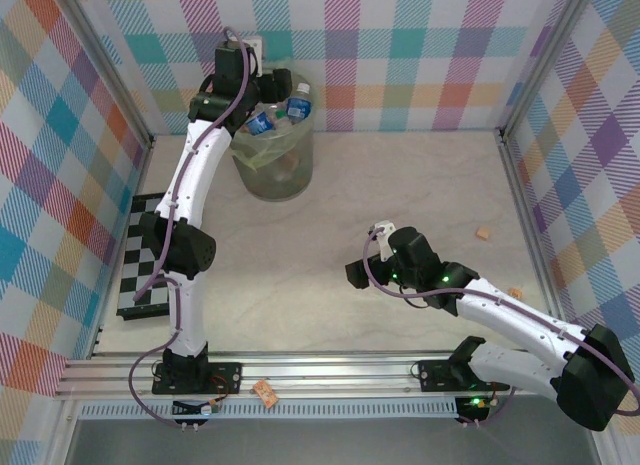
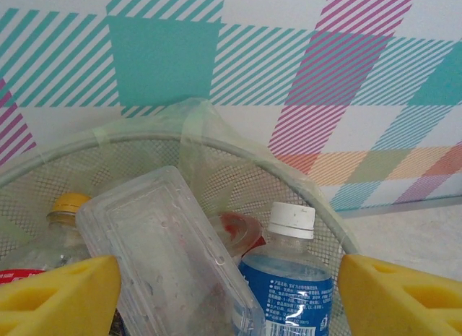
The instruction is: Put the plastic bottles in the bin
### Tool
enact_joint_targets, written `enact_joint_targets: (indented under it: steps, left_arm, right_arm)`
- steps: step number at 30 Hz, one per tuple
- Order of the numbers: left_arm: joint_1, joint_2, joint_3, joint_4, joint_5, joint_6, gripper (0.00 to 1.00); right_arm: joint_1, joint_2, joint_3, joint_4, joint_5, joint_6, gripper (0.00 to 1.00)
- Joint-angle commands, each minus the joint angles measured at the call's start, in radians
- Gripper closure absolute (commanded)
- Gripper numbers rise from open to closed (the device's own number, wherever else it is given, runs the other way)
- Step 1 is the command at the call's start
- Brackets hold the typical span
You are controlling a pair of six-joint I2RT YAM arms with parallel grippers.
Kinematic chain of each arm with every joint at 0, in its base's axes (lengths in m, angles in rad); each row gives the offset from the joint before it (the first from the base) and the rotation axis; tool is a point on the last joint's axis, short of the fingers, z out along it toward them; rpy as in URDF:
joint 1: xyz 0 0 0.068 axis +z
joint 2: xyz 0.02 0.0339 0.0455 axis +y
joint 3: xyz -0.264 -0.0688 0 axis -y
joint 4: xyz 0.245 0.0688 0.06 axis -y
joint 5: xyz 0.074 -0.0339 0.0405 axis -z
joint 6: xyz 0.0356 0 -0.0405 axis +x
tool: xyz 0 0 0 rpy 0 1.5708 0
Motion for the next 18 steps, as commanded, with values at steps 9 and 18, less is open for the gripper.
enact_joint_targets:
  steps: [9, 18]
  left_arm:
    - [0.004, -0.227, -0.165, 0.021, 0.025, 0.023, 0.18]
    - [0.004, -0.704, -0.77, 0.205, -0.122, 0.037, 0.09]
  right_arm:
    - [-0.005, -0.019, 0.045, -0.06, 0.059, -0.048, 0.07]
    - [-0.021, -0.02, 0.099, -0.075, 0.181, -0.136, 0.05]
